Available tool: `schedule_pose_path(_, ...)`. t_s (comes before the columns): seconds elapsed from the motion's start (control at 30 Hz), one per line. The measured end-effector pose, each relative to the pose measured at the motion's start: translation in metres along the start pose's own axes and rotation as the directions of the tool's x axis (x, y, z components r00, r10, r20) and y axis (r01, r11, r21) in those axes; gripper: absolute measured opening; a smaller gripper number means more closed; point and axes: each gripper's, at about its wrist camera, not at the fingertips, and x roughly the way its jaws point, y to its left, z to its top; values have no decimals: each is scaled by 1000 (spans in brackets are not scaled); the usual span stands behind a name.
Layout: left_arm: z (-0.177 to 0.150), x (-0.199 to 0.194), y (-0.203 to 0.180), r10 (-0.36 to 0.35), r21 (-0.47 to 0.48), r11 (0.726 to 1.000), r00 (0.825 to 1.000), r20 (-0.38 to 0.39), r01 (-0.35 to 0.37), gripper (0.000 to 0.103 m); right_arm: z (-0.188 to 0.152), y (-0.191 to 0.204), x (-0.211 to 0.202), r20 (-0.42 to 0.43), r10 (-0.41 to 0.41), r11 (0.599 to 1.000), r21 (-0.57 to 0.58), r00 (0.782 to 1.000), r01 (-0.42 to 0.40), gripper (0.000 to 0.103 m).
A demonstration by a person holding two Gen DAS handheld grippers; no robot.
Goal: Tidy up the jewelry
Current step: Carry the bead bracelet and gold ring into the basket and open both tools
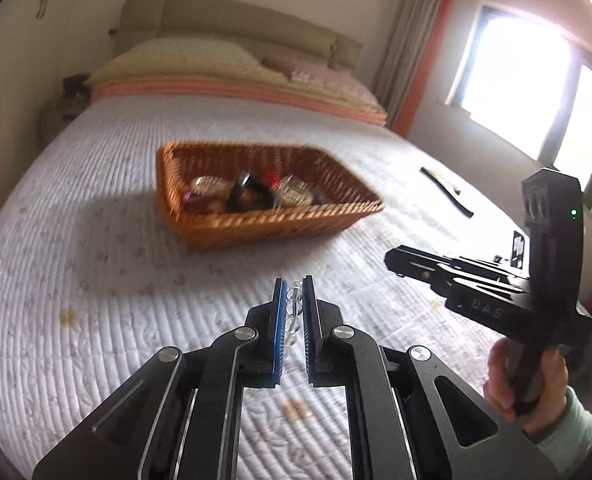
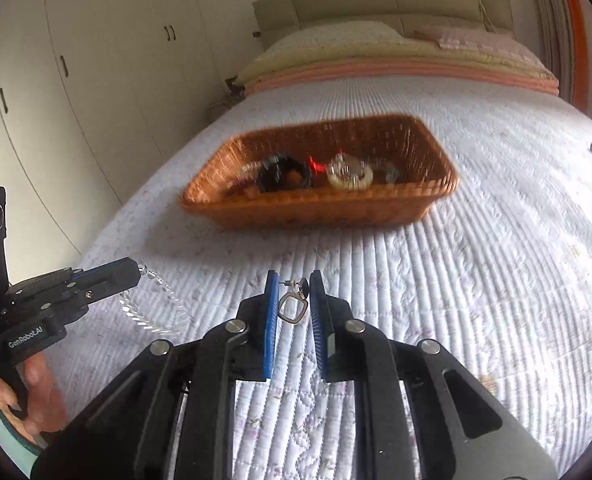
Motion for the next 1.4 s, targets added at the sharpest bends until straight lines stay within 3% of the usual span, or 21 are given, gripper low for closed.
schedule_pose_path(0.27, 69, -25, -28, 20, 67, 997, 986, 163, -32, 6, 61, 8, -41, 140, 8, 998, -60, 990, 1, 13)
schedule_pose_path(0.5, 119, 4, -12, 68, 19, 997, 969, 239, -75, 6, 120, 0, -35, 205, 0, 997, -73, 979, 15, 13)
schedule_pose_path(0.67, 127, 55, 17, 91, -42, 996, 971, 222, -84, 6, 147, -18, 10, 151, -1, 999, -49, 989, 9, 13)
schedule_pose_path(0.77, 122, 80, 34, 115, -79, 992, 966, 233, -99, 6, 156, -29, 50, 75, -3, 1000, -31, 997, 5, 13)
schedule_pose_path(1.0, 107, 134, 69, 142, -141, 982, 984, 108, -126, 6, 163, -58, 139, -116, 11, 999, 51, 993, -5, 13)
schedule_pose_path(1.2, 98, 147, 86, 144, -188, 973, 988, 58, -131, 6, 158, -70, 180, -215, -1, 996, 89, 977, 21, 13)
schedule_pose_path(1.4, 92, 153, 91, 156, -197, 969, 987, 28, -147, 6, 153, -73, 194, -239, -15, 995, 92, 971, 38, 14)
